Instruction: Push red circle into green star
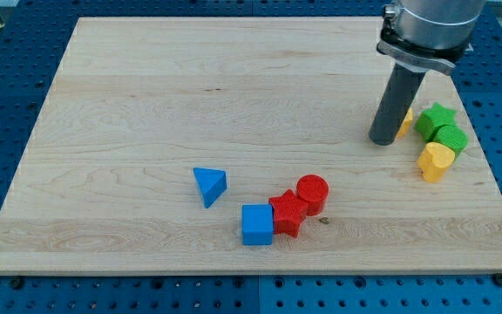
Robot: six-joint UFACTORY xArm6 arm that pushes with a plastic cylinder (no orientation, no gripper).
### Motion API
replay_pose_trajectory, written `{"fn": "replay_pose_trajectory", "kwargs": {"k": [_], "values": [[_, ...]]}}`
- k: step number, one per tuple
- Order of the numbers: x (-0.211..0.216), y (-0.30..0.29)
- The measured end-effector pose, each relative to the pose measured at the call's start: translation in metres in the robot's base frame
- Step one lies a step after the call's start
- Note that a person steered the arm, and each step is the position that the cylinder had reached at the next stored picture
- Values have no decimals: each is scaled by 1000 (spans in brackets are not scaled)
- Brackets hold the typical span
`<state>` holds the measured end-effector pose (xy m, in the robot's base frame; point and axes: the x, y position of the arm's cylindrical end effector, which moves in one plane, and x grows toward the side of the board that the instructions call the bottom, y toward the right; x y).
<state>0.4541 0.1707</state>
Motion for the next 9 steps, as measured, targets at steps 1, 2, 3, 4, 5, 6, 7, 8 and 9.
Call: {"fn": "replay_pose_trajectory", "kwargs": {"k": [1,2,3,4,5,6,7,8,9], "values": [[3,-18],[35,-26],[82,-6],[147,-9],[157,-54],[128,-99],[91,-106],[63,-105],[60,-109]]}}
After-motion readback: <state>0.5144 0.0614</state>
